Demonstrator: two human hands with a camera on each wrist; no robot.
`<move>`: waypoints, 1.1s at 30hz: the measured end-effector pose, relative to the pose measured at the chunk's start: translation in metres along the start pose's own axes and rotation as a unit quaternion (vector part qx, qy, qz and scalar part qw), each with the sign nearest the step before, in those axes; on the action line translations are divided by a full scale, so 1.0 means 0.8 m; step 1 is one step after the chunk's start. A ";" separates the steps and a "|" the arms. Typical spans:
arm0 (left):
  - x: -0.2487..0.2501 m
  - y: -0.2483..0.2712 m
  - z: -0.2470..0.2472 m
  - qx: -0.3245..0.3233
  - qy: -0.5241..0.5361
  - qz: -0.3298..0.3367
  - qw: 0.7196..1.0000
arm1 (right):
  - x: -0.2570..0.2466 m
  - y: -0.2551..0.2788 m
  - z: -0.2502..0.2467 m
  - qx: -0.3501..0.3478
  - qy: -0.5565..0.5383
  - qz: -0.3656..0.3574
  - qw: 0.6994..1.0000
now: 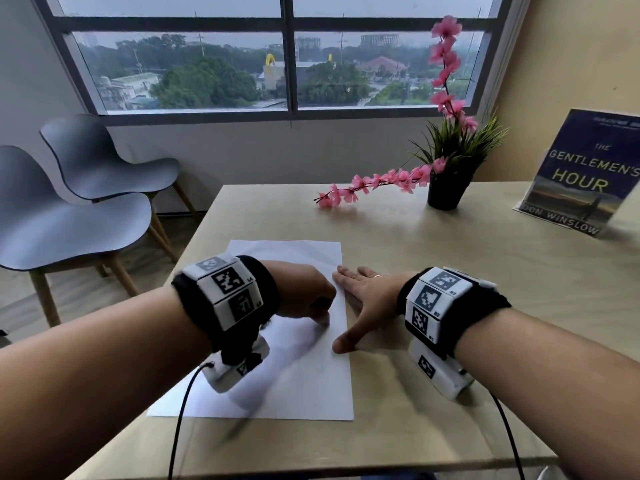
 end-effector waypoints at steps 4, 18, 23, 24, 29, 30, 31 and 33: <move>-0.035 -0.004 -0.015 0.037 -0.008 -0.061 0.997 | 0.000 0.001 0.000 0.005 0.001 0.001 1.000; -0.041 -0.002 -0.013 0.053 -0.034 -0.060 0.996 | 0.000 -0.001 0.000 0.008 -0.002 0.003 1.000; -0.013 -0.002 0.002 0.027 -0.025 0.004 0.999 | 0.000 -0.004 0.001 0.004 -0.010 0.001 1.000; -0.019 -0.001 -0.002 0.032 -0.018 -0.012 0.999 | 0.000 -0.004 0.000 0.003 -0.010 0.001 1.000; -0.033 0.001 -0.007 0.044 -0.021 -0.044 0.998 | 0.001 -0.005 0.001 0.005 -0.005 0.005 1.000; -0.026 0.002 -0.002 0.035 -0.024 -0.031 0.999 | 0.001 -0.005 0.001 0.004 -0.005 0.005 1.000; -0.020 0.003 0.003 0.026 -0.026 -0.018 0.999 | 0.001 -0.006 0.001 0.003 -0.005 0.005 1.000; -0.015 0.007 0.007 0.017 -0.018 -0.004 1.000 | 0.001 -0.005 0.001 0.002 -0.005 0.005 1.000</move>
Point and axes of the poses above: each hand's wrist, its own y-axis away from the middle knuckle, its own z-axis out of the palm, x = y × z, the point moved 5 cm from there along -y, towards the middle knuckle, and after that the axes turned 6 degrees about z, right-handed, at the moved point
